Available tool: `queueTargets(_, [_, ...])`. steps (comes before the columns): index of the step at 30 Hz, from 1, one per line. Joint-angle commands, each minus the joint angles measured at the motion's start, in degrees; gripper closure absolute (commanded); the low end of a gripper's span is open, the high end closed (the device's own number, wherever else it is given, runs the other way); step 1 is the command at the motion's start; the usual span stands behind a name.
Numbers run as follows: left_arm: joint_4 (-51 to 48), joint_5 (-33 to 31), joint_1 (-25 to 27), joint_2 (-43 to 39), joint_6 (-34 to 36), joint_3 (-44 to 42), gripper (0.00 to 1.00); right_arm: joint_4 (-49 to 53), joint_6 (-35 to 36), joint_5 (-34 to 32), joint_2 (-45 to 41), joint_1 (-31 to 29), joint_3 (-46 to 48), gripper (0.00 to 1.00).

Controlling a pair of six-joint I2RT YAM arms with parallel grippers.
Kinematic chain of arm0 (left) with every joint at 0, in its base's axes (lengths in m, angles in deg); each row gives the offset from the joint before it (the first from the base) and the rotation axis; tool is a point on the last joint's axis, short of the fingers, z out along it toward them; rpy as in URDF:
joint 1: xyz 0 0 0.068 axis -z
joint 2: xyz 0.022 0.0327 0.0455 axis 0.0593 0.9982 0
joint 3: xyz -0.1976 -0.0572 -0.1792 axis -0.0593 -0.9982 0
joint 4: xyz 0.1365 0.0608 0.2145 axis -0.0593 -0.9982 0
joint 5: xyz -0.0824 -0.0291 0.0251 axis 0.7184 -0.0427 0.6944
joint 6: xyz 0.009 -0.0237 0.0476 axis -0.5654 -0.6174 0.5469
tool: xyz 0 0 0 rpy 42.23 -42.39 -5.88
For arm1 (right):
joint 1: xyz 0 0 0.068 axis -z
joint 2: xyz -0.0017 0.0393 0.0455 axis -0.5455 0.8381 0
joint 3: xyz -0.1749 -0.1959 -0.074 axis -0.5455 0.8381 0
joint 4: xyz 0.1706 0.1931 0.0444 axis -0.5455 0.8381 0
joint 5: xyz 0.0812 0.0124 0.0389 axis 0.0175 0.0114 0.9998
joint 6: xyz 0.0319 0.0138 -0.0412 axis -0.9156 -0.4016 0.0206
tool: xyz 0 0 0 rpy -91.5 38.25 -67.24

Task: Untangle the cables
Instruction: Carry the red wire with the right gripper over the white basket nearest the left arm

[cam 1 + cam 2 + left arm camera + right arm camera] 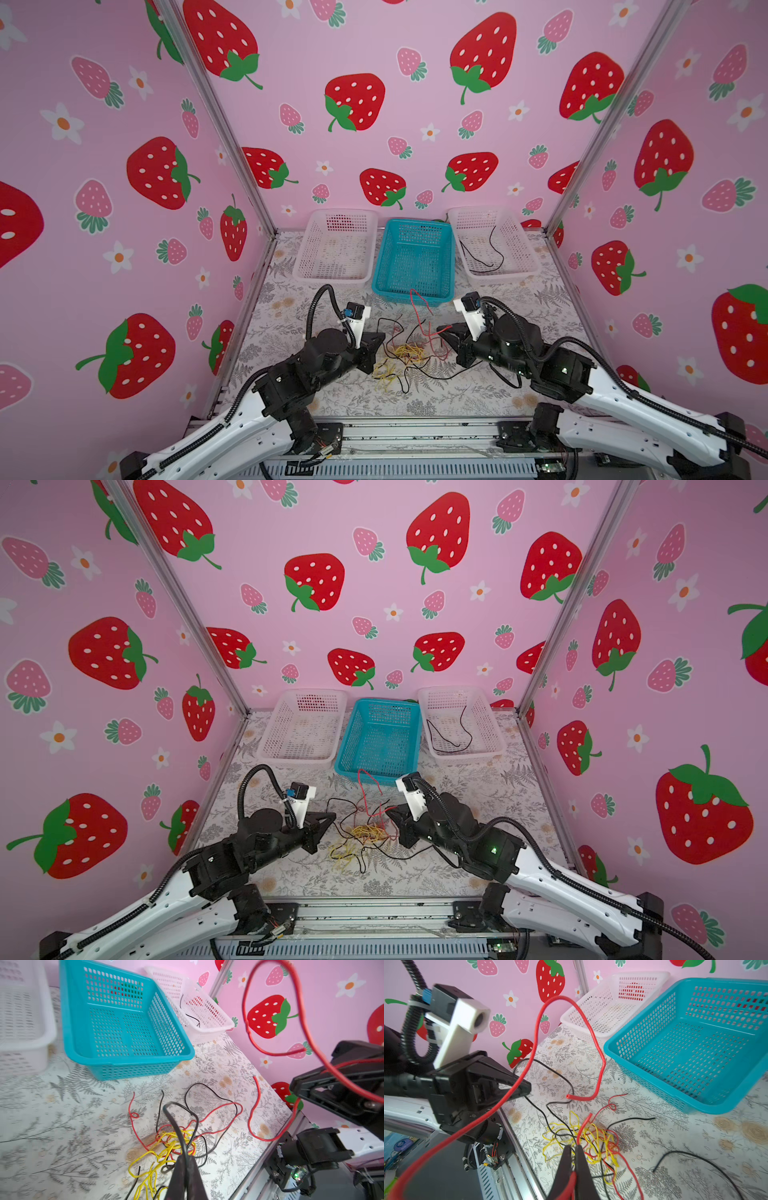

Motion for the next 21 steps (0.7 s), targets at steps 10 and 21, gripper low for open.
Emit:
queueTargets(10, [-12.57, -11.91, -1.67, -4.66, 12.17, 4.35, 1.0, 5.52, 3.46, -9.11, -0.05, 1.34, -5.85, 1.0])
queueTargets(21, [-5.67, -13.98, -1.72, -16.46, 16.26, -5.13, 1.0, -0.23, 5.82, 1.33, 20.72, 6.17, -21.7, 1.0])
